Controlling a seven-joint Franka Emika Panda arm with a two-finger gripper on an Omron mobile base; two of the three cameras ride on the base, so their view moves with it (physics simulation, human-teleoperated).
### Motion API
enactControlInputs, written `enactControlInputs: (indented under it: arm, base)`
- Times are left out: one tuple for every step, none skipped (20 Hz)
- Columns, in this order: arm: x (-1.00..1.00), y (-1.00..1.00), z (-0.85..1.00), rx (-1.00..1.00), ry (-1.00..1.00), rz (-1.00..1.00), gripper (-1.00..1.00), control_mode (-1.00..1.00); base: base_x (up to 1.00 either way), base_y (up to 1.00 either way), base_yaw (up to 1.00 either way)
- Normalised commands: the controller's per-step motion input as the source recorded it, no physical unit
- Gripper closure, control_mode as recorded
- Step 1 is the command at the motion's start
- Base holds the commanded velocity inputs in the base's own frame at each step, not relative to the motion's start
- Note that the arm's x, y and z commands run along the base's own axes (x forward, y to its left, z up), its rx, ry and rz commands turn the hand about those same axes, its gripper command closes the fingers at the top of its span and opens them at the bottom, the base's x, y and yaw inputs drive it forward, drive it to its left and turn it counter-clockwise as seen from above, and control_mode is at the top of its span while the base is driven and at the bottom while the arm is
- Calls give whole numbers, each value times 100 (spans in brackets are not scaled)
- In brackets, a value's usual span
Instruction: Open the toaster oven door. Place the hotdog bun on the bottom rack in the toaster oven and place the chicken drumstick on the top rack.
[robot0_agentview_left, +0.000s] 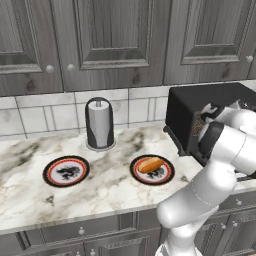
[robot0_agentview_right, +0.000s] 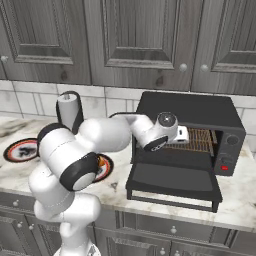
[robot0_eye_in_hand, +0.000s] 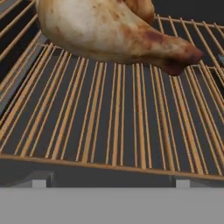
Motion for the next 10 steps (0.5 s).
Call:
enactControlInputs:
  arm:
    - [7, -19, 0, 0, -8, 15, -100, -100]
    - [-18, -48, 0, 1, -14, 25, -100, -100]
    - [-38, -55, 0, 2, -15, 30, -100, -100]
    - [-48, -52, 0, 2, -17, 33, -100, -100]
    - [-56, -52, 0, 3, -21, 36, -100, -100]
    - [-48, -51, 0, 1, -20, 37, -100, -100]
    - [-41, -39, 0, 0, -20, 37, -100, -100]
    - [-26, -23, 0, 0, -19, 38, -100, -100]
    - [-16, -16, -3, 0, -18, 39, -100, -100]
    - [0, 0, -20, 0, -20, 39, -100, -100]
  base:
    - [0, 0, 0]
    - [0, 0, 0]
    - [0, 0, 0]
    - [0, 0, 0]
    - [0, 0, 0]
    - [0, 0, 0]
    - [0, 0, 0]
    - [0, 0, 0]
    - [0, 0, 0]
    - [0, 0, 0]
